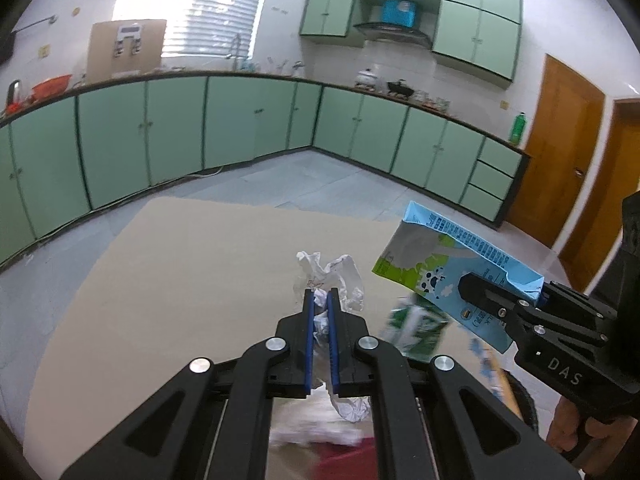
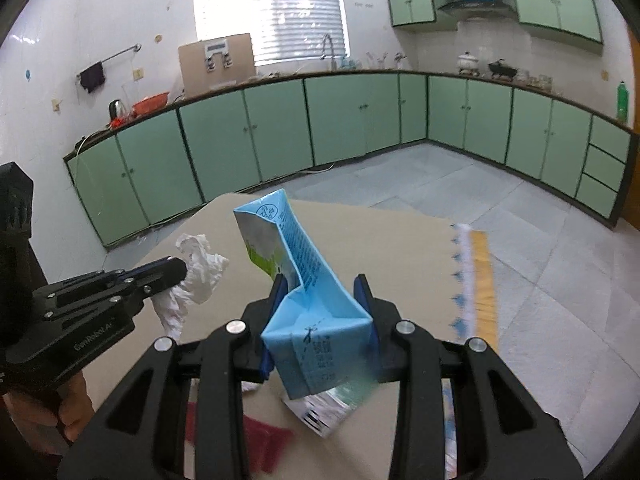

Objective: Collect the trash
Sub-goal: 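Carry the tissue and milk carton over the black bin and release both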

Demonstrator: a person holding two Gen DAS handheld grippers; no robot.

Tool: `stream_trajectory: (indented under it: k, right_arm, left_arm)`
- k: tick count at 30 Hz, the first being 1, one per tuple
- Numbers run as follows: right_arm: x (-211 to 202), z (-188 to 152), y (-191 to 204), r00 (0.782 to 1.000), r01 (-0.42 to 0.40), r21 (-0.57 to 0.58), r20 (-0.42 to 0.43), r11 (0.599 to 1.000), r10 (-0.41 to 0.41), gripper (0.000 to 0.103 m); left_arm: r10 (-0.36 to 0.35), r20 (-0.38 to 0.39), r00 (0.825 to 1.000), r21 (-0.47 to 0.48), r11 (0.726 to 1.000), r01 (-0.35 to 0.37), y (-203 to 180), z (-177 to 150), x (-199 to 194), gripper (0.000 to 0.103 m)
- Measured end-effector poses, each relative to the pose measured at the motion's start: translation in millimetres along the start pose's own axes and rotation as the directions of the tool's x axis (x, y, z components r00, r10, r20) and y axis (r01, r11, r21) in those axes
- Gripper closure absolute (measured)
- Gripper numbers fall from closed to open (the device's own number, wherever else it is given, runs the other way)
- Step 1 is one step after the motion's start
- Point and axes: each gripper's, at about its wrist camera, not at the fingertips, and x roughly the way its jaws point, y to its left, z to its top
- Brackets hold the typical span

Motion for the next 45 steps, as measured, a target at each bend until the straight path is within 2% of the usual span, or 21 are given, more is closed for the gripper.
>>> stream_trajectory:
  k: [10,19,24,32,38,45]
  right_arm:
    - [-78.5,-26.9,-70.5,0.988,0.145,0.084,0.037,0.986,-0.148,0.070]
    - [-143.1,-75.8,-138.5,0.952,0.296,0.159,0.026,0.942,-0.303,0.070]
    - [-170.8,-107.7,-171.4,0.923,0.377,0.199,0.003,0.905,-0.385,0.070]
    - [-186.8,-156.8,-213.8,0.887,0.456,0.261,-0.055,0.851,-0.459,0.070]
    - [-181.8,-183.0,-241.1,0.872,0.486,0.302,-0.104,0.820,-0.478,0.070]
    - [-164.2,-206.3,-266.2,0.868,0.496,0.336,-0.172,0.801,-0.466,0.070]
  left_arm:
    - [-0.153,-0.007,0.988,0.079,0.985,0.153,-87.5,-2.5,-6.2,0.097]
    - [-0.282,-0.047,0.958,0.131,0.949,0.286,-173.7,-23.7,-4.3,0.097]
    - [-0.326,-0.075,0.942,0.163,0.928,0.334,-218.4,-39.5,-0.2,0.097]
    - [-0.358,-0.132,0.924,0.210,0.901,0.379,-272.4,-63.5,17.4,0.097]
    - [-0.364,-0.186,0.912,0.238,0.884,0.402,-303.2,-89.2,37.7,0.097]
    - [-0.353,-0.251,0.901,0.238,0.880,0.411,-322.8,-106.5,66.8,0.096]
